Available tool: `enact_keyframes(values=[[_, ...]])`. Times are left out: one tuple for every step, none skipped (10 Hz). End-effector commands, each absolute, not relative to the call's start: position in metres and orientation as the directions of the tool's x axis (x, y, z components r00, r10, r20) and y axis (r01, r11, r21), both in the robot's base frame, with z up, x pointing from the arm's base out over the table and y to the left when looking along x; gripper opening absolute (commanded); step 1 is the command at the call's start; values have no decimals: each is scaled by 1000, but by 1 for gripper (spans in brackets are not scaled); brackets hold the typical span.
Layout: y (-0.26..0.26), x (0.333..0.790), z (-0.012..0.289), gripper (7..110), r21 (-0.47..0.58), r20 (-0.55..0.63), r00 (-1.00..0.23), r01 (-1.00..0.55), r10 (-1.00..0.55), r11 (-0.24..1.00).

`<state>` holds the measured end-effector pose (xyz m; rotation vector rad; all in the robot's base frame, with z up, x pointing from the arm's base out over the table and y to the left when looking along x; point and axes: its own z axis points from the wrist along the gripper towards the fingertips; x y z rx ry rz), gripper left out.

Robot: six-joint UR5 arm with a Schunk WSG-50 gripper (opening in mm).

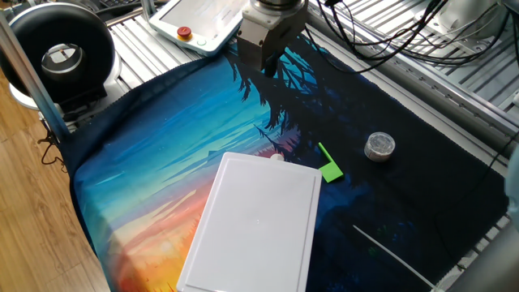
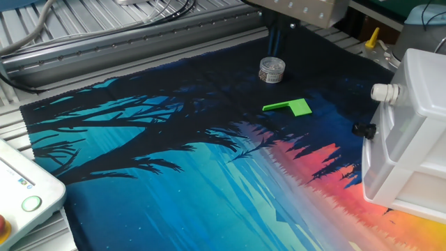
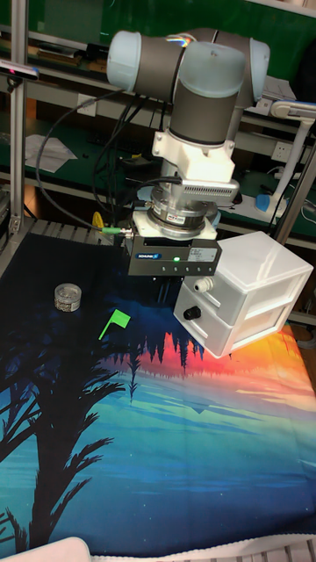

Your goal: Grasp the handle and open the drawer

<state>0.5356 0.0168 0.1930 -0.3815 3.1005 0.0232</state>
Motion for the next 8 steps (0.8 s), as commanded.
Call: enact_keyframes(values=[[29,525,191,7,17,-70,-981,-182,-181,983],[29,516,192,7,22,-61,-982,-181,-179,983],[27,509,193,7,20,-61,-980,-191,-190,981],[24,505,192,7,13,-66,-975,-212,-211,977],[21,499,189,7,5,-78,-967,-245,-244,969],[37,499,187,7,51,-129,-962,-249,-241,967],[45,497,185,7,67,-165,-952,-272,-258,960],[52,494,183,7,80,-188,-948,-277,-258,958]])
